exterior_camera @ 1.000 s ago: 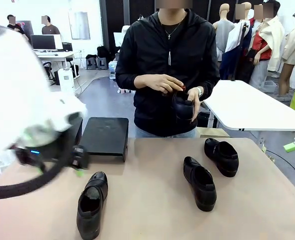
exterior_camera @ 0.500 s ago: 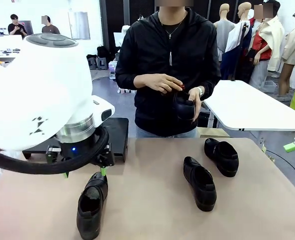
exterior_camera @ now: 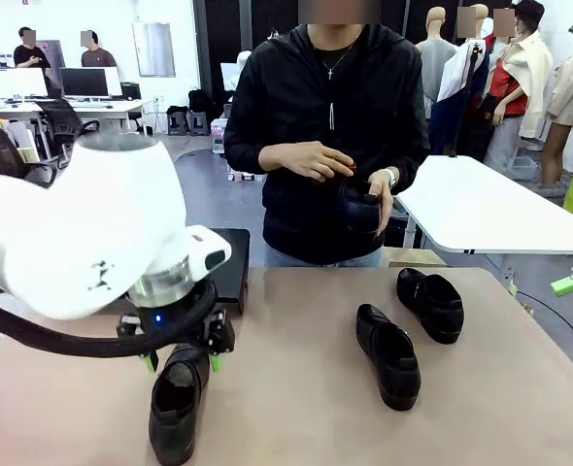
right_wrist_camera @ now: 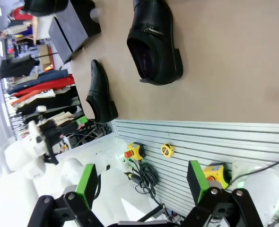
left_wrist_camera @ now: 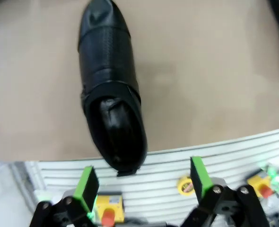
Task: Organize the shoes by placing them on the stand.
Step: Place the Shoe from the middle of the table onto the Shoes Stand.
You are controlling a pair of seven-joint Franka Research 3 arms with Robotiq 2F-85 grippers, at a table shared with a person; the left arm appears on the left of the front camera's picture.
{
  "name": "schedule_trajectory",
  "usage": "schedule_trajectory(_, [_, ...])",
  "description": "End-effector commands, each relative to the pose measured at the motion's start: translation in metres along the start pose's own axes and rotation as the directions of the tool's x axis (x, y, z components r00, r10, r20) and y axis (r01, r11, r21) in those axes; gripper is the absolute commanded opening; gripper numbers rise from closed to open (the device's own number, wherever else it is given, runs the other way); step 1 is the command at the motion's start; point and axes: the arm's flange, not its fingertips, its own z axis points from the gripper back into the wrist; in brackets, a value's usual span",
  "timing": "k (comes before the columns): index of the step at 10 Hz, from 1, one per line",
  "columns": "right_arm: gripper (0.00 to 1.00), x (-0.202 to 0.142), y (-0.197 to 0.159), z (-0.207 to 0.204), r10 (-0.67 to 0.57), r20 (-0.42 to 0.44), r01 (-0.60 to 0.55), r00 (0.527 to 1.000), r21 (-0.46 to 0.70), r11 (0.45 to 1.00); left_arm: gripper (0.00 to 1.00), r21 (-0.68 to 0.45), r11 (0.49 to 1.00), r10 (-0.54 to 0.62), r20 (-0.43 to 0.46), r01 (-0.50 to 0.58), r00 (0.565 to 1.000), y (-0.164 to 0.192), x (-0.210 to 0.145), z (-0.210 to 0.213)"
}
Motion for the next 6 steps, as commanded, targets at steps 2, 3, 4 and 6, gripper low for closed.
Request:
schedule_trajectory(2, [1.00,0.001,0.002,0.002,0.014,0.002,-0.014,1.000,0.027,1.000,1.00,-0.018,0.999,0.026,-0.077,-0.027,0.997,0.001,0.023,-0.037])
schedule_trajectory(3, [1.00,0.001,0.002,0.002,0.014,0.002,-0.014,1.000,0.027,1.000,1.00,-0.053,0.998,0.015,-0.087,-0.019,0.996,-0.006,0.027,-0.055])
schedule_trajectory(4, [1.00,0.001,0.002,0.002,0.014,0.002,-0.014,1.000,0.027,1.000,1.00,-0.048,0.999,0.016,-0.103,-0.021,0.995,-0.008,0.029,-0.066])
schedule_trajectory(6, [1.00,0.001,0.002,0.002,0.014,0.002,-0.014,1.000,0.027,1.000,1.00,0.004,0.999,0.047,-0.148,-0.047,0.988,-0.011,0.034,-0.087])
